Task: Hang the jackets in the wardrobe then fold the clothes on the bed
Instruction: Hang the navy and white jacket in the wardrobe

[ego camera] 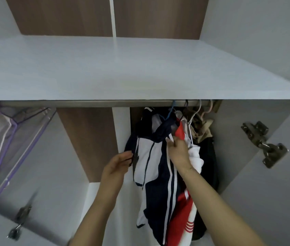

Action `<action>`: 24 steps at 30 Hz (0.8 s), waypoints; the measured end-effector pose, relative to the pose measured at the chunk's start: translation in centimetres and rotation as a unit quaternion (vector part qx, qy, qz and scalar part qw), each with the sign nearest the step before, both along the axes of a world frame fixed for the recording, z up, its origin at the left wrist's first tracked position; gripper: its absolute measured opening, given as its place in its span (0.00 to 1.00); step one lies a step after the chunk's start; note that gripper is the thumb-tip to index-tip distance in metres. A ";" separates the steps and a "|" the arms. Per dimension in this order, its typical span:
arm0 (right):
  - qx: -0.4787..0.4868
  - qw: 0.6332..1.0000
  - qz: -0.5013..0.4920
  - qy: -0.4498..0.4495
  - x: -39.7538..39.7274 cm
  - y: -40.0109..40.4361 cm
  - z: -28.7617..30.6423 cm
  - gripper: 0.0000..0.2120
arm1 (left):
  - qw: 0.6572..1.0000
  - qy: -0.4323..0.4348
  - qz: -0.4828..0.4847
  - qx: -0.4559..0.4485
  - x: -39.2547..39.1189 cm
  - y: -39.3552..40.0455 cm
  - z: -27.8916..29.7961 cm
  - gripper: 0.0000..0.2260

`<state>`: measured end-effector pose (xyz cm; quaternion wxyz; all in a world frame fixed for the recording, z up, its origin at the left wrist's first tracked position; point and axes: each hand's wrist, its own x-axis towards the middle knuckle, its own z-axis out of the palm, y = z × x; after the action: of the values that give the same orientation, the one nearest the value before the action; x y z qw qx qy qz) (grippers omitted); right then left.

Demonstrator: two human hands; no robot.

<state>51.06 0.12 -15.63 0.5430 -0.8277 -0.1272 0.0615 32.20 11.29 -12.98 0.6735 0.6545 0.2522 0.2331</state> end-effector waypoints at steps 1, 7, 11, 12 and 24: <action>0.006 1.000 0.000 -0.007 -0.2 -0.4 -0.3 0.09 | 1.000 -0.004 0.008 0.000 0.2 -0.2 -0.2 0.15; -0.013 0.999 0.000 -0.032 -5.2 -4.2 -1.4 0.06 | 0.999 0.002 -0.025 -0.027 0.7 -1.9 -1.1 0.13; 0.015 1.000 -0.002 0.023 -10.5 -7.7 -2.0 0.13 | 0.996 0.009 -0.081 -0.026 -0.7 -3.6 -1.9 0.16; 0.023 0.999 -0.005 0.034 -12.1 -8.4 -1.9 0.13 | 0.995 0.012 -0.093 -0.034 -1.1 -3.9 -2.1 0.16; 0.154 0.964 -0.210 0.061 -33.8 -16.2 -0.3 0.15 | 0.923 0.038 -0.374 -0.076 -12.7 -9.5 -2.6 0.12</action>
<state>17.29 -16.12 -15.91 0.6712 -0.7371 0.0749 -0.0234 19.47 1.78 -15.62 0.7495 0.6563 0.0313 -0.0813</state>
